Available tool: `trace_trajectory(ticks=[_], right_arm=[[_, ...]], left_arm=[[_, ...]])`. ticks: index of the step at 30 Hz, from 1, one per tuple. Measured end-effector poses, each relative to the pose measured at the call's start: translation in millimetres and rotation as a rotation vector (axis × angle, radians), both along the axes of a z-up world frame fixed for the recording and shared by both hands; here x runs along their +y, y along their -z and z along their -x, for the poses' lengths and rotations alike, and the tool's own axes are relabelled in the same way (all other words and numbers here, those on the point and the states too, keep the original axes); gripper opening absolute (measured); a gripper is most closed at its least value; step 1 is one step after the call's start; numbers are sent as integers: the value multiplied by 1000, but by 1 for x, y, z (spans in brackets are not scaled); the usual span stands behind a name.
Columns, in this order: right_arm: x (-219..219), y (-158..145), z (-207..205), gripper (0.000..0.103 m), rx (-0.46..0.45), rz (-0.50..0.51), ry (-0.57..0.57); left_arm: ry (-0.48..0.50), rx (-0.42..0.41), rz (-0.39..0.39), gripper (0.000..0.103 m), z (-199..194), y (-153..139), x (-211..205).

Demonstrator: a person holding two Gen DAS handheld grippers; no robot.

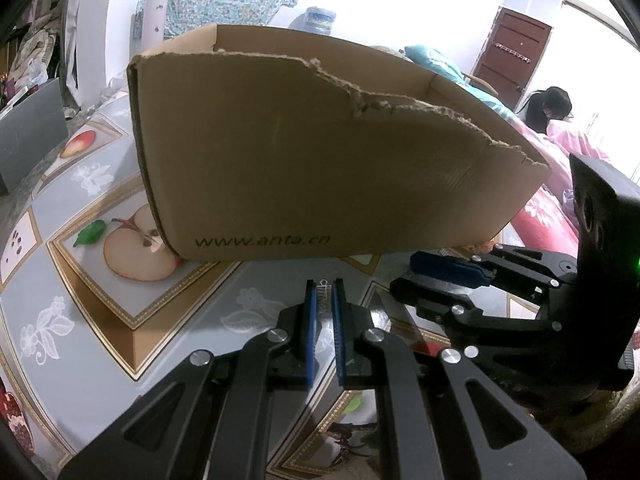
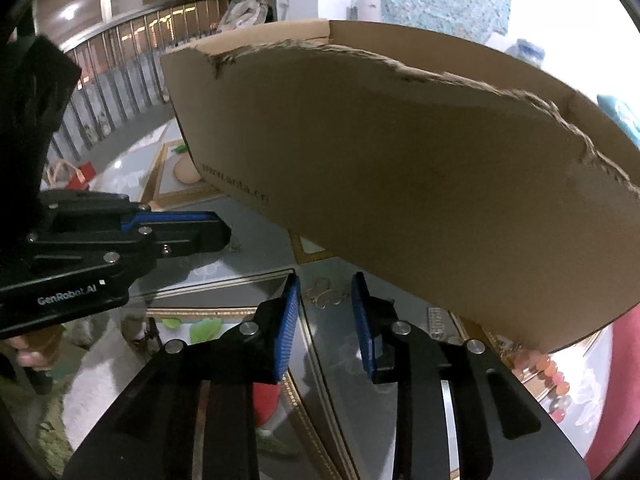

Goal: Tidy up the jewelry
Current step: 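Close the right gripper on the gold butterfly earring while the left gripper holds the silver earring, then lift both held earrings and carry them over the cardboard box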

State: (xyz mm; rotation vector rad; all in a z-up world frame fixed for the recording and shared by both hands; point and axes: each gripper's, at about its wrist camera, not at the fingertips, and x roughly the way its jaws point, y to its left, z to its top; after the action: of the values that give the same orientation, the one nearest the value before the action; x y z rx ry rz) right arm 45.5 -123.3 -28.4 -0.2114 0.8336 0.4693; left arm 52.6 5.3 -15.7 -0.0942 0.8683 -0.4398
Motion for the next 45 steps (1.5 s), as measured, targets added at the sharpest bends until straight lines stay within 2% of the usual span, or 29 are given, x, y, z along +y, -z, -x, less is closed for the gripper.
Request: trace_trajectory(ticks=[3,15,16,17,25,27,28,29,36,39,45], right_arm=[[3,0,-1,19,-2,14,-7],[-4,0,-3,17,5,0,-15],[-4,0,-3,4,3,-2,-15],[-5,0,-3,1,8,-4,-18],[-7,-2,-3,3,19,-27,-21],[-7,-3,-3,11,19,-19,-33],[-7,-4,-4,19,19,-17,-35],[-7,-4,-5,23,22,-15,-40],[-2,-3,-16,25,75,35,-67],[1,-4,-17,19,83,55,-61],[-1,-4,-20,18,104,43,-43]], left_arm=[[1,-2,-1,7,0,0,0],[-1,-2,-1,7,0,0,0],[-1,-3,-1,7,0,1,0],[-1,-3,-2,7,0,1,0],[1,-4,-7,7,1,1,1],[1,-3,-7,7,1,1,1],[0,-2,-7,7,1,2,1],[0,-2,-7,7,1,1,0],[0,6,-10,7,2,1,2],[-1,10,-9,7,1,1,3],[1,13,-8,7,2,2,3]])
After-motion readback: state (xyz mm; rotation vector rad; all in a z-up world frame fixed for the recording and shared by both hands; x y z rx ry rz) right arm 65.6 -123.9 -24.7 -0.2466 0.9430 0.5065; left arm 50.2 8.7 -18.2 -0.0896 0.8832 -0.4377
